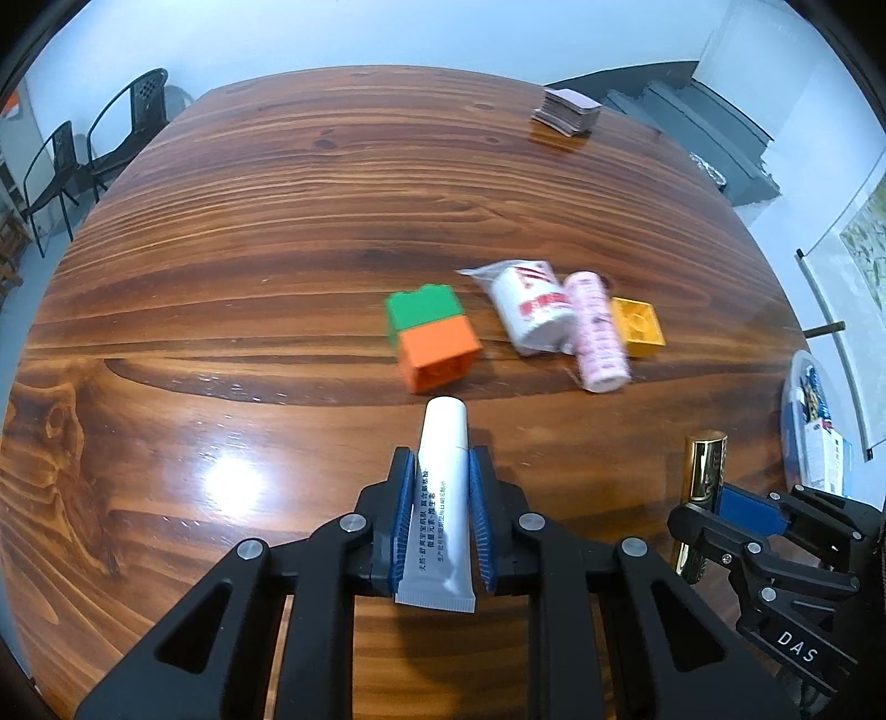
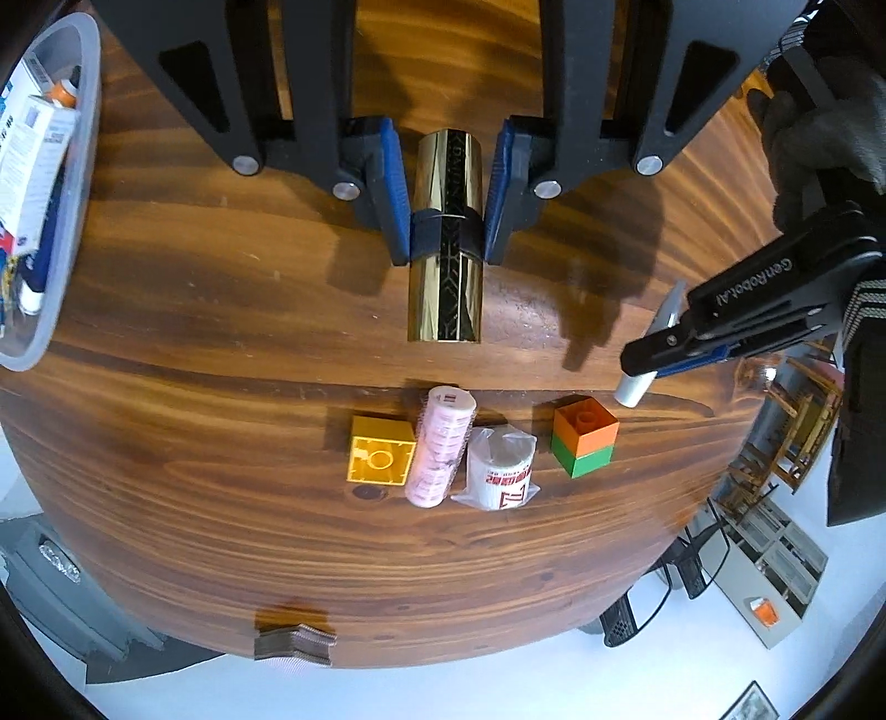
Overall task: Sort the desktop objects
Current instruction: 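Carry the white tube with the left tool while the right tool carries the gold cylinder to the bowl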
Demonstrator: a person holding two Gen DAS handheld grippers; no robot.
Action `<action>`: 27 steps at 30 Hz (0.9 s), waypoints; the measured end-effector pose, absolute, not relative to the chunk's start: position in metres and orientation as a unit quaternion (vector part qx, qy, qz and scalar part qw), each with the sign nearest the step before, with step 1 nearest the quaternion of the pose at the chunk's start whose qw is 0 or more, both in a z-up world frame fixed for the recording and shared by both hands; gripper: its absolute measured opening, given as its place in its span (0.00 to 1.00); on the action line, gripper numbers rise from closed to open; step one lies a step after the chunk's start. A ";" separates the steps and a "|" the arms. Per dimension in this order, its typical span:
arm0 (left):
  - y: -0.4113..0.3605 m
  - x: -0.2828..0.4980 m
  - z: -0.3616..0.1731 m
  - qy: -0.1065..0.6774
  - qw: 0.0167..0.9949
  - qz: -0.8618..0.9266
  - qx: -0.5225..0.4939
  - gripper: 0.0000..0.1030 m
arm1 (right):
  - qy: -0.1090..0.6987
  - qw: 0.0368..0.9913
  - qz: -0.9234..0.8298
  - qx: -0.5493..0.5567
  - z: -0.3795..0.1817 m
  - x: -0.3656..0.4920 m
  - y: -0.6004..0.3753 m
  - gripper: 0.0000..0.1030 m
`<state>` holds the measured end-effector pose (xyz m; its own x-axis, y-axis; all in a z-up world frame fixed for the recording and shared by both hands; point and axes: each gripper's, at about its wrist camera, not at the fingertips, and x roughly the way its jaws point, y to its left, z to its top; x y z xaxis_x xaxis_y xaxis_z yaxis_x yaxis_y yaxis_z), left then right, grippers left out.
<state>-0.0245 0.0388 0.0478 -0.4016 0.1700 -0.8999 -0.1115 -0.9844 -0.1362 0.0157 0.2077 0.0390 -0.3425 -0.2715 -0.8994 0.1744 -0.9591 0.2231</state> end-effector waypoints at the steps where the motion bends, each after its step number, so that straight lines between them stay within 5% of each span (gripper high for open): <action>1: 0.042 -0.023 0.049 -0.026 0.086 0.837 -0.540 0.21 | -0.045 0.136 -0.819 0.556 0.041 0.017 0.210 0.28; 27: 0.199 0.022 0.080 0.017 0.180 0.838 -0.515 0.21 | -0.119 0.066 -0.851 0.507 0.095 0.088 0.369 0.28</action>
